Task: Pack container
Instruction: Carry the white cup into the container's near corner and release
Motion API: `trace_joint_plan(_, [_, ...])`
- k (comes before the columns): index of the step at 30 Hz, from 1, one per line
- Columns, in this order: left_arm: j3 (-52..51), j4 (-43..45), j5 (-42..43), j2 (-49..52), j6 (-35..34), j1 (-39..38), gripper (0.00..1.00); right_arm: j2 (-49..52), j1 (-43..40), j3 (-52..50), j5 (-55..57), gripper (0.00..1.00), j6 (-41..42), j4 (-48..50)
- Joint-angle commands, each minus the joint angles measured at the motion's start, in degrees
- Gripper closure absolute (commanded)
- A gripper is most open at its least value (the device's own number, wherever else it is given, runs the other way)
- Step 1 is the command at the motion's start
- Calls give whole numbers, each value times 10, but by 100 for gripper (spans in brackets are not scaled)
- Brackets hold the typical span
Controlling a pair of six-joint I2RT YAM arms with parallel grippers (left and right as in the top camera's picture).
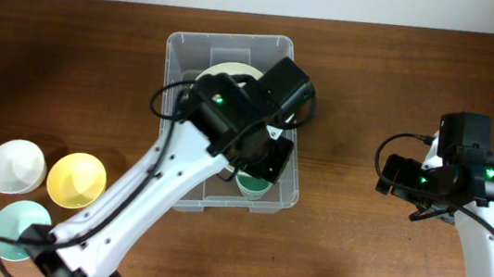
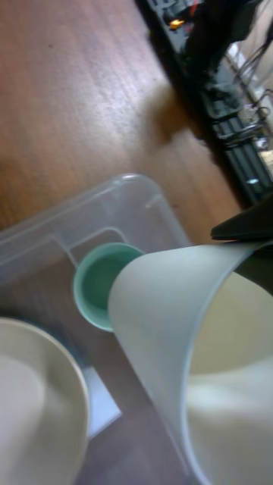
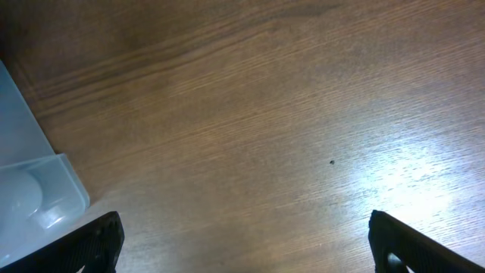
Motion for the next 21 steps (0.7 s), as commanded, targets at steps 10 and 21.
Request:
trace_joint_plan(10, [-124,83,32,21,7,-5,99,0,4,0,4,1,-3,0])
trace_joint_plan(21, [-124,86,27,26,7,-4,44,0,4,0,4,1,-3,0])
